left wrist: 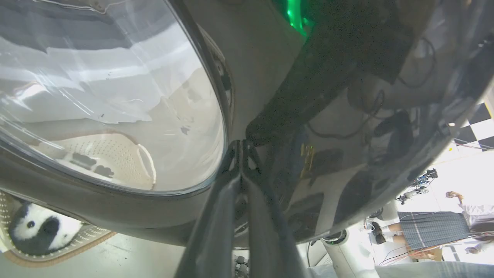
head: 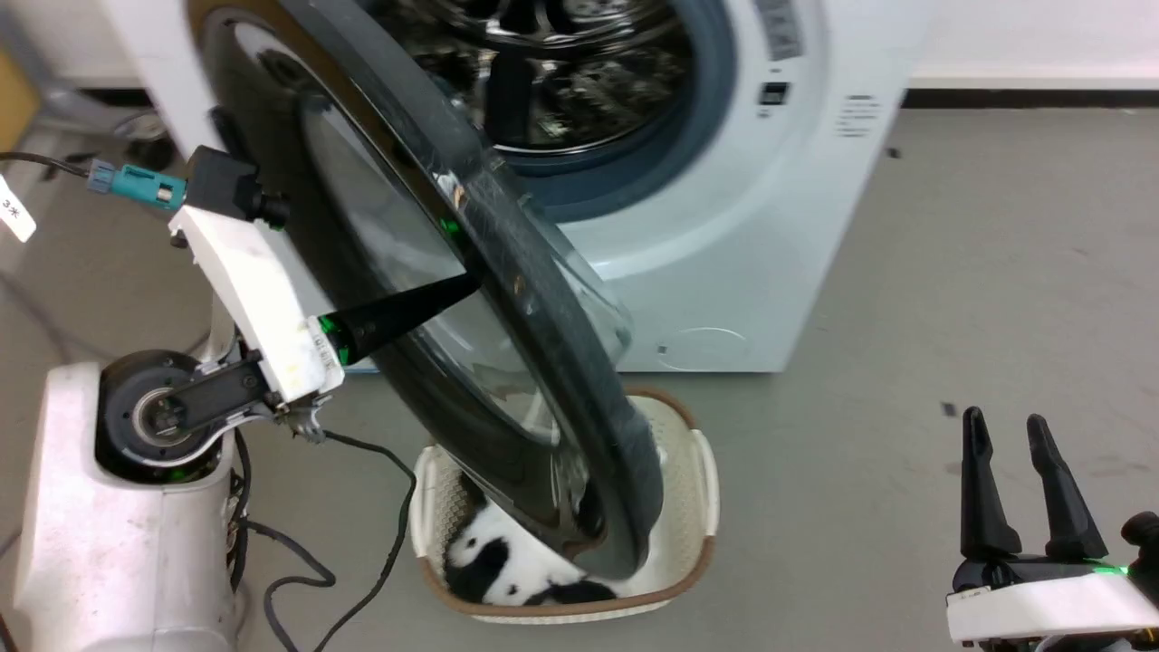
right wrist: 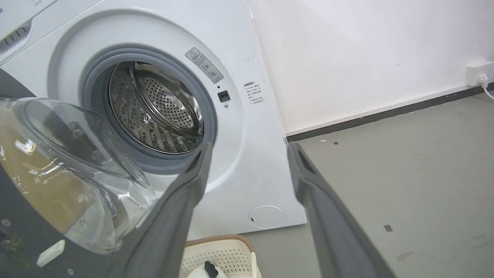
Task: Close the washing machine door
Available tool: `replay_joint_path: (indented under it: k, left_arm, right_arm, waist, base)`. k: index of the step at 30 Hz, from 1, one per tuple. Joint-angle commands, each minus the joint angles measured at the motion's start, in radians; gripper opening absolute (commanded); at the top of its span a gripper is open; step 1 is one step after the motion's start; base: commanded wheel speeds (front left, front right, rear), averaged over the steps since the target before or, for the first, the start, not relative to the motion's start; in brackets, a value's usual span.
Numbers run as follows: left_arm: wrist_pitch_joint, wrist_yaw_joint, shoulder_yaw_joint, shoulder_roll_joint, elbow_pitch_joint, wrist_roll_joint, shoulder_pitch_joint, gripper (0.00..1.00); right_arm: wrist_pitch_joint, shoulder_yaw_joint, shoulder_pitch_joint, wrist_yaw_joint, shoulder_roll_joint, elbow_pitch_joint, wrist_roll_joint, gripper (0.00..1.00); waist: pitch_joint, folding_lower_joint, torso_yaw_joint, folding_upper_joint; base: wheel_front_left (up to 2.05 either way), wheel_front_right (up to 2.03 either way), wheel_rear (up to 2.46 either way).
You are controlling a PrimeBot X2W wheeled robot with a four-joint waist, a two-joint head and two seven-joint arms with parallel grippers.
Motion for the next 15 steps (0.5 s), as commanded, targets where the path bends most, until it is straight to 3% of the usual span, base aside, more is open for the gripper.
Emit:
replay_joint_path:
  k: [1, 8, 15]
  left_arm:
    - [-0.022, -0.016, -0.007, -0.007, 0.01, 0.015, -0.02, 0.0]
    - [-0.106, -0.046, -0.024, -0.012, 0.082, 0.06, -0.059, 0.0]
    - [-0.185, -0.057, 0.01, -0.011, 0.097, 0.04, -0.026, 0.0]
  right_arm:
    - [-0.008, 0.004, 0.013, 0.001, 0.001, 0.005, 0.007, 1.0]
    - [-0.016, 0.013, 0.008, 0.001, 0.001, 0.018, 0.019, 1.0]
    - [-0.02, 0.019, 0.015, 0.001, 0.001, 0.033, 0.028, 1.0]
  waist:
    - [0.004, 0.0, -0.062, -0.0001]
    - [0.016, 0.0, -0.129, -0.0001]
    - [0.002, 0.0, -0.148, -0.0001]
  base:
    - [0.0, 0.0, 0.0]
    - [0.0, 0.0, 0.0]
    - [0.0, 0.0, 0.0]
